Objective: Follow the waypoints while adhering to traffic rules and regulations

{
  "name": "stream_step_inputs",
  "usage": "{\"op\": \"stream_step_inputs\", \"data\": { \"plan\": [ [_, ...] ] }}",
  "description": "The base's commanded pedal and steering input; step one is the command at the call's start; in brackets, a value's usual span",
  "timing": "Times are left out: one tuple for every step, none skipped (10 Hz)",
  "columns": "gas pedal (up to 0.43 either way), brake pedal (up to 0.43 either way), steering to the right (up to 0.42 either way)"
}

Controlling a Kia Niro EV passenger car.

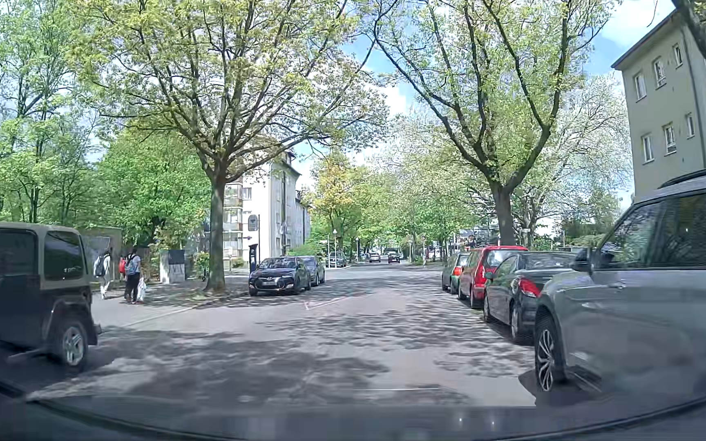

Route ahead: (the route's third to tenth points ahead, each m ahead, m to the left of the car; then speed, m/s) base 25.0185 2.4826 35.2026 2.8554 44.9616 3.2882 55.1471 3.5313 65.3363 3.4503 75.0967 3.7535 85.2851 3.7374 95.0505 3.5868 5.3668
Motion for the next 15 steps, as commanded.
{"op": "stream_step_inputs", "data": {
  "plan": [
    [0.398, 0.018, -0.003],
    [0.398, 0.018, 0.012],
    [0.398, 0.018, 0.018],
    [0.398, 0.018, 0.025],
    [0.398, 0.018, 0.028],
    [0.398, 0.018, 0.028],
    [0.398, 0.018, 0.028],
    [0.390, 0.018, 0.026],
    [0.390, 0.018, 0.014],
    [0.378, 0.018, 0.006],
    [0.370, 0.018, 0.006],
    [0.350, 0.018, 0.006],
    [0.350, 0.018, 0.006],
    [0.319, 0.018, 0.007],
    [0.299, 0.018, 0.007]
  ]
}}
